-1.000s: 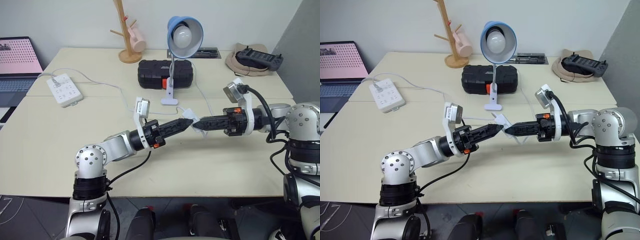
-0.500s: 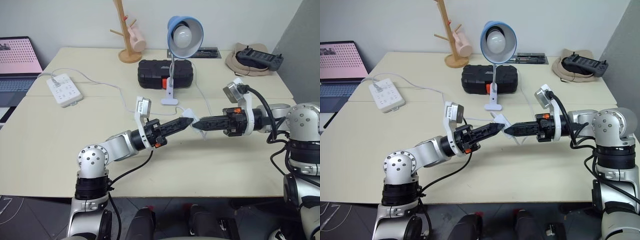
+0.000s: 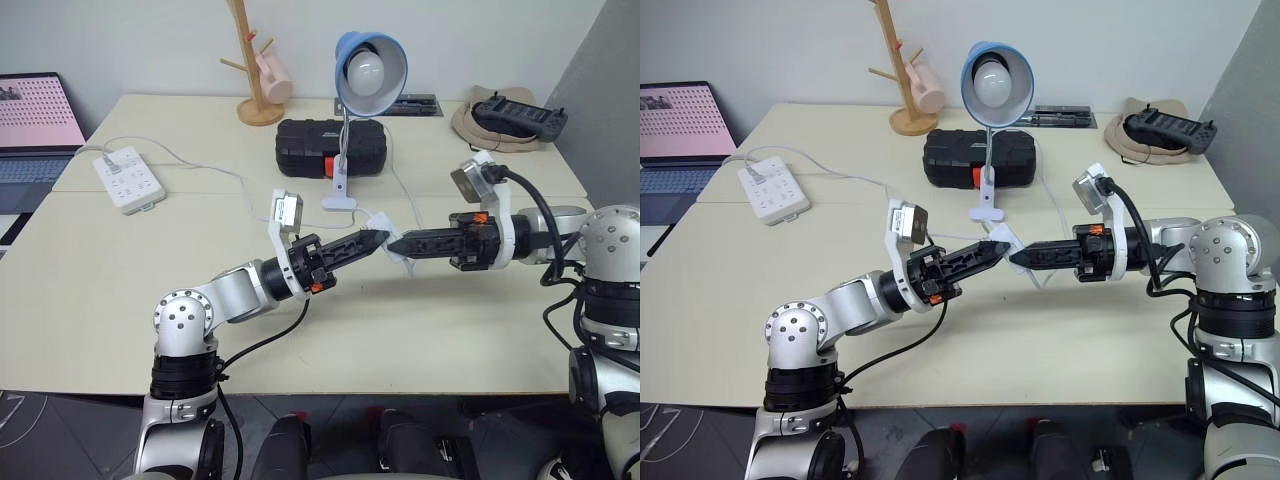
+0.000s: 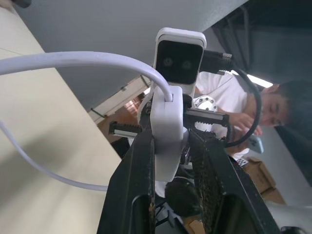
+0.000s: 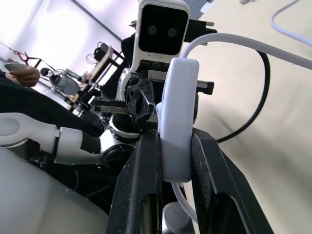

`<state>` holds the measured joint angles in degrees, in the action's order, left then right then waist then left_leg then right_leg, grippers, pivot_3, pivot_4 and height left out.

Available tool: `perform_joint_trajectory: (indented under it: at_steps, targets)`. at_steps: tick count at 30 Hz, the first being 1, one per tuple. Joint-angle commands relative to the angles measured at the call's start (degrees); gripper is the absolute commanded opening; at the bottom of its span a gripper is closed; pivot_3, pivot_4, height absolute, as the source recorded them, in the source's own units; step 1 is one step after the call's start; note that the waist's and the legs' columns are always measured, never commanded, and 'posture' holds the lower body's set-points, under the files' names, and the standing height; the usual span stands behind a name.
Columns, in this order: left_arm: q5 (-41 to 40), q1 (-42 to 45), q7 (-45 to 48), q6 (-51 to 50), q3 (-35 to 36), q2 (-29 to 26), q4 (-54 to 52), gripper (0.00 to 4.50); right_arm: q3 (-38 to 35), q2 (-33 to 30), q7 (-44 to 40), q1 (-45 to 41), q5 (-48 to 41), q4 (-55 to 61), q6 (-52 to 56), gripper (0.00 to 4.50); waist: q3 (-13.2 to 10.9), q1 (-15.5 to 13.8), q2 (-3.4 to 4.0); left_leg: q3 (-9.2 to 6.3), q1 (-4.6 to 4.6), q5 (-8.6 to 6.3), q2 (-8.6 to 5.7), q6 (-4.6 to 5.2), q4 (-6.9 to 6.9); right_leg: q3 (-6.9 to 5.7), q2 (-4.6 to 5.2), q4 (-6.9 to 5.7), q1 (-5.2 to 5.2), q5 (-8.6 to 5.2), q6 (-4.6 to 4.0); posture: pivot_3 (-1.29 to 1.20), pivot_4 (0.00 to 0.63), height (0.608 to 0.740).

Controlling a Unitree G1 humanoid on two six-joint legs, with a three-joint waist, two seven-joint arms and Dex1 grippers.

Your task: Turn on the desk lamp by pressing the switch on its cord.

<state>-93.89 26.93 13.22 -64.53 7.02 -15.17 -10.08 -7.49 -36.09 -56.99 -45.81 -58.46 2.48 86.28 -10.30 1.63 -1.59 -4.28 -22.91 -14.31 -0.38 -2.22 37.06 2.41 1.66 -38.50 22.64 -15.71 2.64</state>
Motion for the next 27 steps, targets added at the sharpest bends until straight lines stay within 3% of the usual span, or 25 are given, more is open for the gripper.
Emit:
perform_joint_trajectory:
  at_steps: [1, 10, 13, 20, 25, 27]
  targets:
    - [-9.44, 0.72, -3.59, 1.47, -0.64, -1.51, -3.63, 0.68, -0.04, -1.17, -0.01, -2.06, -3.28, 4.25, 1.61, 0.43, 0.0, 0.01, 0.0, -0.01, 0.0, 0.0, 0.01, 0.0, -0.01, 0.0, 0.0, 0.0, 0.01, 0.0, 0.0, 0.0, 0.15, 0.74]
    - [-18.97, 0.8, -7.53, 4.12, -2.82, -4.74, -1.87, 0.67, 1.54, -2.14, -0.37, -2.14, -3.79, 4.94, 0.0, 0.43, 0.0, -0.04, 0.0, -0.01, 0.0, 0.0, -0.01, 0.0, -0.01, 0.0, 0.01, 0.02, 0.0, 0.0, 0.0, 0.0, 0.15, 0.74]
    - [-19.11, 0.11, -7.13, 4.26, -3.38, -5.03, -2.58, 0.45, 1.53, -2.42, -0.27, -1.92, -4.21, 5.17, -0.14, 0.43, 0.0, -0.04, 0.0, -0.02, -0.01, 0.0, 0.01, 0.0, -0.02, -0.01, 0.02, 0.05, 0.0, 0.0, 0.0, 0.0, 0.15, 0.74]
    - [-18.85, -0.92, -6.0, 4.14, -4.91, -6.3, -3.86, 0.45, 1.7, -2.57, -0.18, -2.13, -4.32, 4.94, -0.43, 0.43, 0.0, -0.04, 0.0, -0.01, -0.02, 0.0, 0.01, 0.0, -0.04, 0.0, 0.02, 0.11, 0.0, 0.0, 0.0, 0.0, 0.15, 0.74]
    - [-13.14, -0.33, -4.71, 4.75, -5.27, -7.32, -4.22, 0.45, 1.96, -3.29, -0.38, -1.58, -4.18, 5.11, -0.62, 0.43, 0.0, -0.06, 0.0, 0.0, -0.03, 0.0, -0.01, 0.0, -0.07, -0.01, 0.01, 0.22, -0.02, 0.0, 0.0, 0.0, 0.15, 0.74]
    - [-13.7, -0.32, -4.22, 5.25, -5.04, -7.27, -3.93, 1.18, 1.9, -3.23, -0.24, -1.56, -4.24, 5.02, -0.61, 0.43, 0.0, -0.05, 0.0, 0.0, -0.04, 0.0, -0.01, 0.0, -0.1, -0.02, 0.0, 0.33, -0.04, 0.0, 0.0, 0.0, 0.15, 0.74]
